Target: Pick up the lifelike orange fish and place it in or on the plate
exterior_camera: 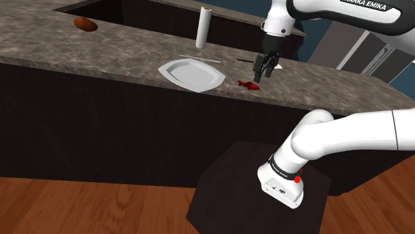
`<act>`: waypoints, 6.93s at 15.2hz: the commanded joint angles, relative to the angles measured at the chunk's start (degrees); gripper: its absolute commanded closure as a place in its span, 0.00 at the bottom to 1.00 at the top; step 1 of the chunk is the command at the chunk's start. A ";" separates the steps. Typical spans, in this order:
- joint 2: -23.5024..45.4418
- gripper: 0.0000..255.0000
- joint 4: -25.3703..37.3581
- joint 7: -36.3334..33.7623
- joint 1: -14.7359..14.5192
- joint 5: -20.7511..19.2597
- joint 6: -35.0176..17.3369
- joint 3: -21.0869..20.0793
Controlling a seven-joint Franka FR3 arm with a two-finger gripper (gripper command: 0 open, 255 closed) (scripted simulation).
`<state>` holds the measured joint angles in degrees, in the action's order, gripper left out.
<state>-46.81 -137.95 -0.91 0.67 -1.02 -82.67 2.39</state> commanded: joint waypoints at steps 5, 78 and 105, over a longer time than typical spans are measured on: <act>9.67 0.00 0.58 6.55 -3.14 -12.85 -4.66 -6.30; 11.63 1.00 -5.01 32.86 -0.84 -12.59 -29.21 20.05; 16.53 1.00 10.91 24.92 -5.56 -6.30 -17.21 11.21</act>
<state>-31.39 -127.55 25.10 -4.34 -7.91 -99.39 14.33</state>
